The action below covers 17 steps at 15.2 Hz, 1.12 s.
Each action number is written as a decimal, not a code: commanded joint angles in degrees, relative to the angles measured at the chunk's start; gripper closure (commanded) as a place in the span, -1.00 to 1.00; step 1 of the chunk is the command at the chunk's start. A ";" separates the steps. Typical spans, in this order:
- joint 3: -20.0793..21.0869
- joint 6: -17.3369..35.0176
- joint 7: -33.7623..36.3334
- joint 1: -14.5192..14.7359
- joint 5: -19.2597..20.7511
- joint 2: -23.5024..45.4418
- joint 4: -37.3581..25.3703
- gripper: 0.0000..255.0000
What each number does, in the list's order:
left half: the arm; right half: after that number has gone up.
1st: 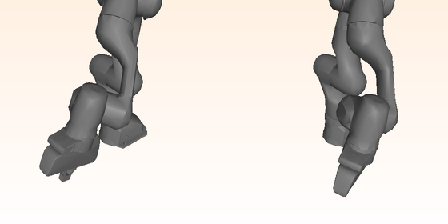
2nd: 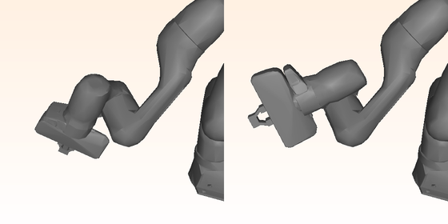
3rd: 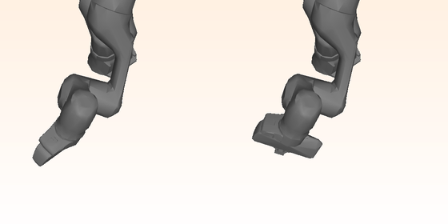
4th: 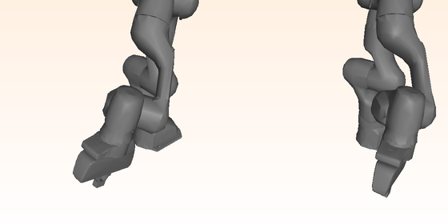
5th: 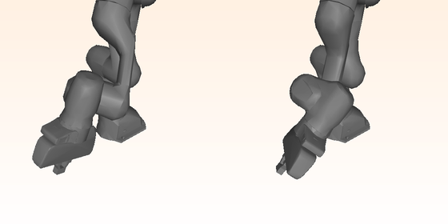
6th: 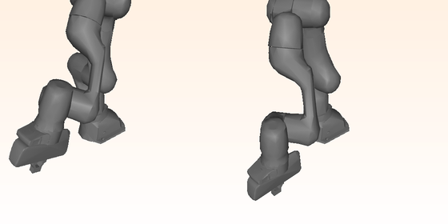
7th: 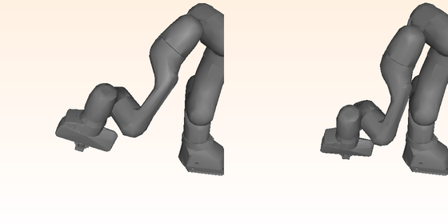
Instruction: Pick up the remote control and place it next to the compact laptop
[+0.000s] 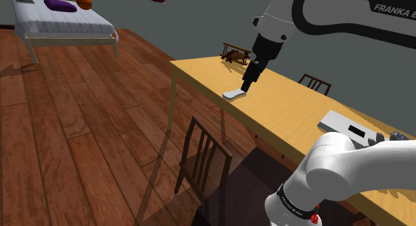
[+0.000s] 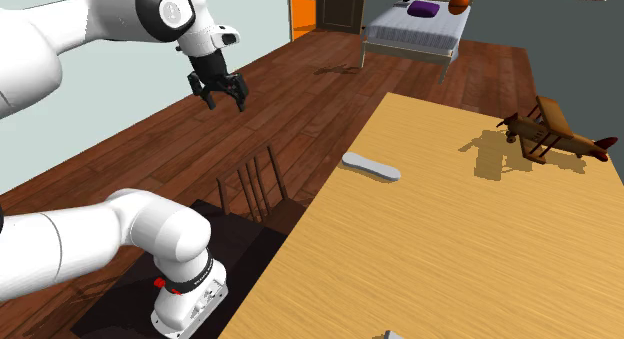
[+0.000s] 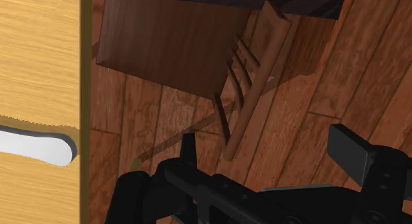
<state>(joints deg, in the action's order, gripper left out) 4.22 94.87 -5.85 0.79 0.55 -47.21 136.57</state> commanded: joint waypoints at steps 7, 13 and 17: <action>-9.83 4.19 -15.82 0.20 5.82 -0.43 4.76 -1.00; -20.03 9.53 -31.59 0.47 11.39 3.92 5.50 -1.00; -26.91 13.53 -42.10 1.48 13.95 9.32 3.76 -1.00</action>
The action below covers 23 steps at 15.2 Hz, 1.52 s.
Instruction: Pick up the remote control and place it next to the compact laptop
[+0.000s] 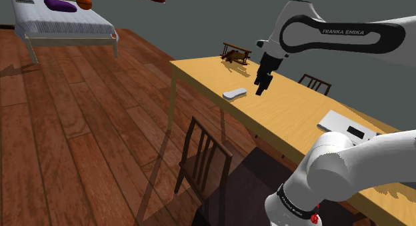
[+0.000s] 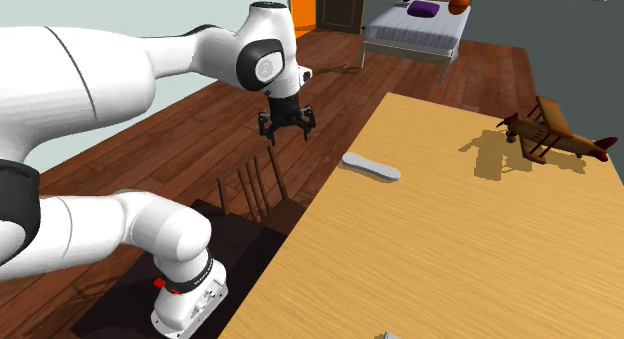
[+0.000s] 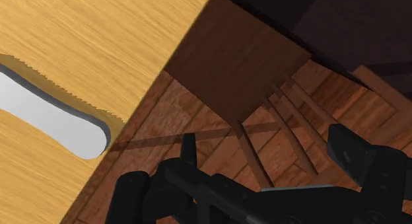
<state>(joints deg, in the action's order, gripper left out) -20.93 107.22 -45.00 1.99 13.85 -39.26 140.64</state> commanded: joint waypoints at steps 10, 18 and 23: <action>-19.32 10.77 -31.64 7.26 -2.60 22.30 -11.53 -1.00; -27.38 13.16 -61.59 8.44 -22.64 48.41 -27.12 -1.00; -22.53 10.22 -75.43 0.07 -32.65 63.35 -40.22 -1.00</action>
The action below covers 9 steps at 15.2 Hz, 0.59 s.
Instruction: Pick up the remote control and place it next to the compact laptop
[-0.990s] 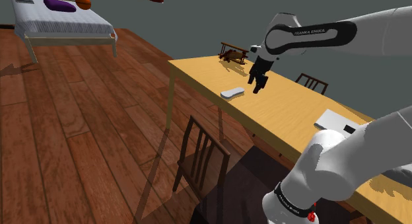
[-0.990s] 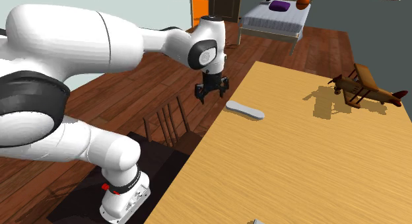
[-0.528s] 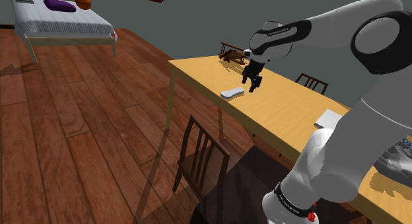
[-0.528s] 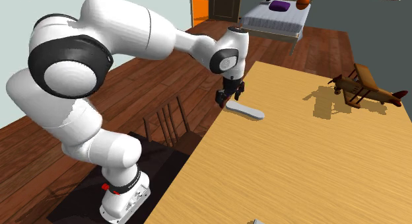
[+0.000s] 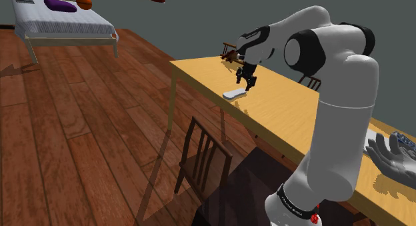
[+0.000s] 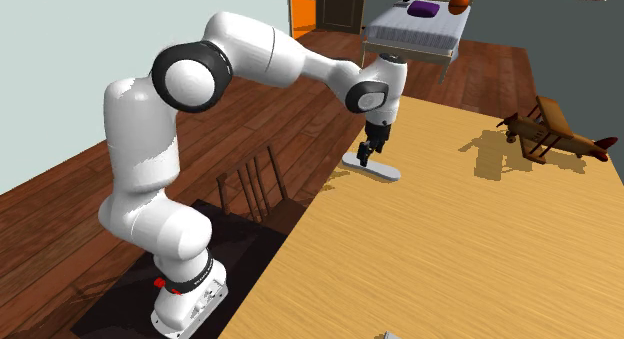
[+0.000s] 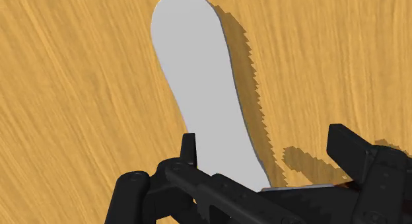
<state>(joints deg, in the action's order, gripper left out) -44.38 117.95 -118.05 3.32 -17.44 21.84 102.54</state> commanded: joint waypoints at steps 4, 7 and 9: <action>3.57 -0.79 -6.37 -4.79 -4.05 7.90 -7.14 -1.00; 4.12 0.95 -6.87 -5.07 -4.87 8.92 -6.23 -1.00; 4.50 2.09 -7.22 -5.29 -5.44 9.64 -5.69 -1.00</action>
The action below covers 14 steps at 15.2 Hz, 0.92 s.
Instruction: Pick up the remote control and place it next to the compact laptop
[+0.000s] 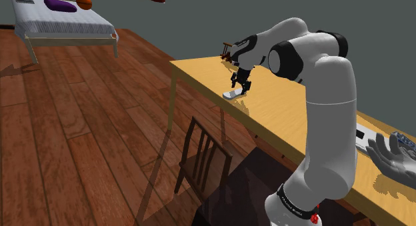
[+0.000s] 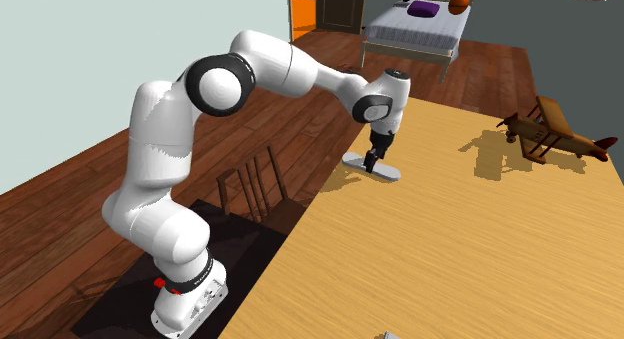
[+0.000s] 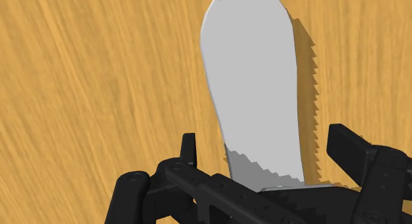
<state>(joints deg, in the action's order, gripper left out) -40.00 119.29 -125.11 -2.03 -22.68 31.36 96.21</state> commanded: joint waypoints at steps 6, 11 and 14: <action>0.24 1.07 -0.26 -0.01 -0.37 0.34 0.78 -1.00; 0.24 1.06 -0.25 0.00 -0.37 0.34 0.78 1.00; 0.24 1.06 -0.25 -0.01 -0.37 0.34 0.78 1.00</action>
<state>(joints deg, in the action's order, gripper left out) -39.76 120.34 -125.36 -2.03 -23.05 31.71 97.00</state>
